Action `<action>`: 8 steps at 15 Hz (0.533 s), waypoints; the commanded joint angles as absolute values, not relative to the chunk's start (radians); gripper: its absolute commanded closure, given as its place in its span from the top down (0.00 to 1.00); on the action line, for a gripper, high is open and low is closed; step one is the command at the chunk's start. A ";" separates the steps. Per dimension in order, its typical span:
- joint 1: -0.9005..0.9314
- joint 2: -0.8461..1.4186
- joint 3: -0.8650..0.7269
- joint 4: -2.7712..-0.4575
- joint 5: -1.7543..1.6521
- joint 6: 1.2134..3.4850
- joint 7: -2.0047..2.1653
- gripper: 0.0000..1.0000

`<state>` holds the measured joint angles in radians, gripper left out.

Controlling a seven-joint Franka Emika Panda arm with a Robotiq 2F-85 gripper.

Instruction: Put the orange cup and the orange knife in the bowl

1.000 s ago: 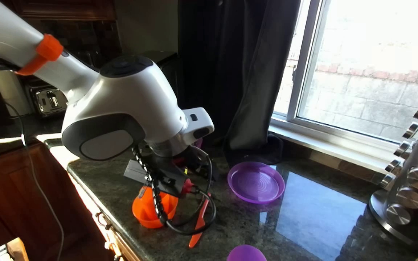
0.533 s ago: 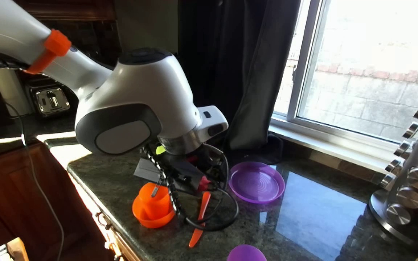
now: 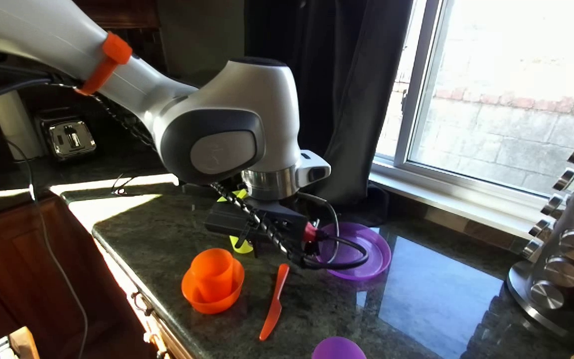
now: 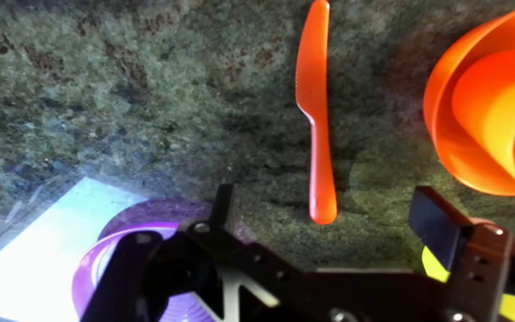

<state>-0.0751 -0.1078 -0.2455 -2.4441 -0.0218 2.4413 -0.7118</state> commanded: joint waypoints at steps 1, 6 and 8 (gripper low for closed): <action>-0.088 -0.019 -0.210 -2.366 -0.040 2.359 -0.739 1.00; -0.096 0.066 -0.173 -2.318 -0.082 2.340 -0.746 1.00; -0.100 0.092 -0.164 -2.307 -0.099 2.338 -0.745 1.00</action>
<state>-0.0772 0.0396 -0.1886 -2.3483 -0.0594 2.3715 -0.7361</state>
